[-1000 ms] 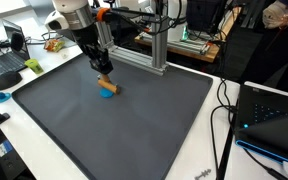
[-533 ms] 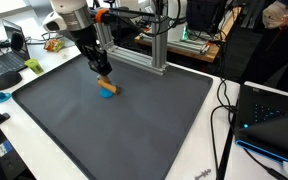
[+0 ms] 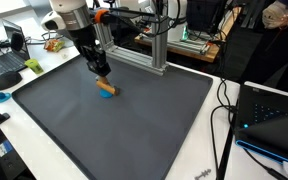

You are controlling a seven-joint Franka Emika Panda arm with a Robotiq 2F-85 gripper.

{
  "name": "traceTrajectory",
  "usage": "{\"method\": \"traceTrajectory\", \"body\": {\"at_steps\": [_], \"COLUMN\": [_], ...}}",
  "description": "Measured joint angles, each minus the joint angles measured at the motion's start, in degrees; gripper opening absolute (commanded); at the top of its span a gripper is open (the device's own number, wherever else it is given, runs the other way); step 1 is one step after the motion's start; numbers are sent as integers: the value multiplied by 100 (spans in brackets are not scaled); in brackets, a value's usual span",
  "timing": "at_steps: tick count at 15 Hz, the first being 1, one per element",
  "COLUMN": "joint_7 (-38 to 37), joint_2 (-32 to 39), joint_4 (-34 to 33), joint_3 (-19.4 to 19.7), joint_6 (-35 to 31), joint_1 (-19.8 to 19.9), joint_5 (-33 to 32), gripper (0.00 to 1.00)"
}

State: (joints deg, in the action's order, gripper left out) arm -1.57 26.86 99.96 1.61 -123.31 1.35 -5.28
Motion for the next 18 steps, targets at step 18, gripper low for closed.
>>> {"method": "traceTrajectory", "body": {"at_steps": [18], "joint_7": [95], "joint_2": [19], "joint_4": [14], "joint_3": [-7], "joint_6": [-422], "joint_1": [31], "joint_5": [78], "gripper": [23]}}
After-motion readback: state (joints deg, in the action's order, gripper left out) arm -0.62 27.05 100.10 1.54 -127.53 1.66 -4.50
